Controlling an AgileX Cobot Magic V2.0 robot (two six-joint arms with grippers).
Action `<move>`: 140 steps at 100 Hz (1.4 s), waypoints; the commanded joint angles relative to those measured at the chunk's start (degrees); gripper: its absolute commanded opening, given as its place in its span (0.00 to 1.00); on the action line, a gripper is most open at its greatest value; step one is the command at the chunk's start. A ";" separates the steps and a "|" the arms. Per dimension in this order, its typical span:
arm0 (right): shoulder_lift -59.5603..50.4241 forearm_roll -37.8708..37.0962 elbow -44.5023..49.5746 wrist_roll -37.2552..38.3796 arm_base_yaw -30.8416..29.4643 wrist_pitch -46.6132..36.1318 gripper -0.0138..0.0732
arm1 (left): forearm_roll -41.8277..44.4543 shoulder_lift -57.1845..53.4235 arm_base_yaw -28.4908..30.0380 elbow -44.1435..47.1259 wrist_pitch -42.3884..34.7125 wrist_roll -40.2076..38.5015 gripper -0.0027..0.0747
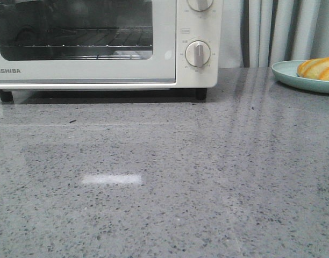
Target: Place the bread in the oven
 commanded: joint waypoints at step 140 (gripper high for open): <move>-1.05 1.01 0.66 1.28 -0.28 -23.97 0.08 | -10.87 -1.72 0.19 1.40 -17.65 -0.29 0.01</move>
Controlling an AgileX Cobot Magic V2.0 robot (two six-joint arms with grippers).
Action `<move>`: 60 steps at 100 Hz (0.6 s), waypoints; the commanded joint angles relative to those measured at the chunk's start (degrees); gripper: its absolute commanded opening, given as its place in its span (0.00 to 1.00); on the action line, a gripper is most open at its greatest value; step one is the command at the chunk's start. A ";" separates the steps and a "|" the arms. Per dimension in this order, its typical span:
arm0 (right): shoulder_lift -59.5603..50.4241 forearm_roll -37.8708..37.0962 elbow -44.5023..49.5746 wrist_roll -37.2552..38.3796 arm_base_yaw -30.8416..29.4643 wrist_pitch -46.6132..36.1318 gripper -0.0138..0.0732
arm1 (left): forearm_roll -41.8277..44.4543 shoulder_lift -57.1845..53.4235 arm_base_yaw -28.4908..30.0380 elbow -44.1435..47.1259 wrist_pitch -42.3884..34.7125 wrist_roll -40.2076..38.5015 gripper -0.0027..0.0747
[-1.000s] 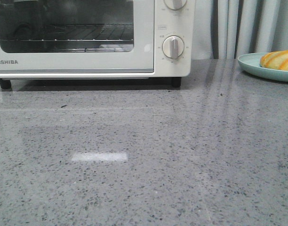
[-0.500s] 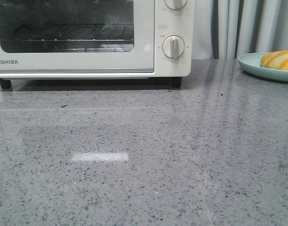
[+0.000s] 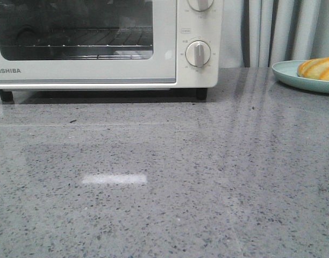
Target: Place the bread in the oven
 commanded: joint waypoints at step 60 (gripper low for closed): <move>-0.94 18.55 -3.27 0.07 -0.28 -3.00 0.08 | -8.56 -1.18 0.19 -2.72 -2.44 -0.16 0.01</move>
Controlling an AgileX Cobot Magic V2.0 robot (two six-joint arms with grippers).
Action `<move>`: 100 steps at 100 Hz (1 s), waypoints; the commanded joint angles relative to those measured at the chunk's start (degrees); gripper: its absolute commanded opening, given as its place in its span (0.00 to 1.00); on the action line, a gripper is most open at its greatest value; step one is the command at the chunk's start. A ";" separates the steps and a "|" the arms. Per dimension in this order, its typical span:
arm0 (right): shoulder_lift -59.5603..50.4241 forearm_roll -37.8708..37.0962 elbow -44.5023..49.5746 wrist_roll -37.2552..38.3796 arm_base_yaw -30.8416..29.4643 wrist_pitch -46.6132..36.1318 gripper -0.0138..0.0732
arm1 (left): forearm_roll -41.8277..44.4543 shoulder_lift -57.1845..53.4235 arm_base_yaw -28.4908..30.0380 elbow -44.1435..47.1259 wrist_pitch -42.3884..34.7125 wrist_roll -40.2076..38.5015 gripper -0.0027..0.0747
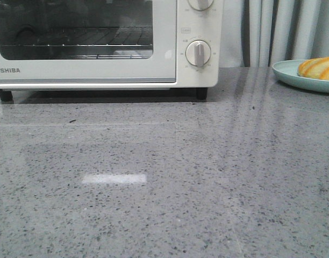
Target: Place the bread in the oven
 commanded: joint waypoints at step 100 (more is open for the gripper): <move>21.55 -0.83 -33.19 -4.08 3.23 23.69 0.37 | 8.70 25.39 -5.99 -32.15 15.36 6.80 0.39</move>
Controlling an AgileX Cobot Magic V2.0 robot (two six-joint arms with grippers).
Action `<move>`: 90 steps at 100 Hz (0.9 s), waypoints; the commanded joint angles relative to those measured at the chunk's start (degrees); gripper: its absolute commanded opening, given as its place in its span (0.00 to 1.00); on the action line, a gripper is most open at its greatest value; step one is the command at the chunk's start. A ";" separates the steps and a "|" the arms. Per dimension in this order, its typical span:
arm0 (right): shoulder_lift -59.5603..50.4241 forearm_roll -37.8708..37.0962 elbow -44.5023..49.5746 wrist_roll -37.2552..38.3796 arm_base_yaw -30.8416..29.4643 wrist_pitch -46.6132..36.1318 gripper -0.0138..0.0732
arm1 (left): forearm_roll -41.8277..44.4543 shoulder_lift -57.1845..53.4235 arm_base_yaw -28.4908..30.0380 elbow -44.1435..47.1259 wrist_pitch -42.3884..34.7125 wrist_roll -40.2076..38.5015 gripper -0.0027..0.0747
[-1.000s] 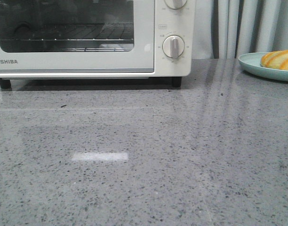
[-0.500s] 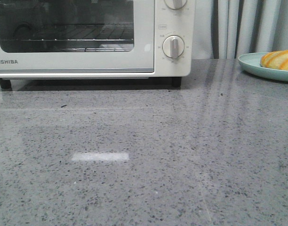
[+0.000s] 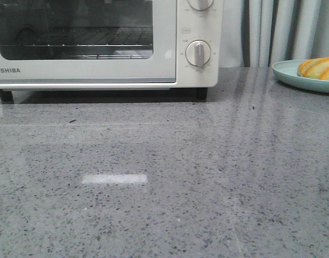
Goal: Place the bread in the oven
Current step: 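Move the left gripper to the toaster oven door handle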
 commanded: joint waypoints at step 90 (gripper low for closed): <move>3.24 -0.49 -1.98 -1.55 2.30 -6.23 0.41 | -0.32 31.97 -14.87 -25.14 -11.40 7.25 0.08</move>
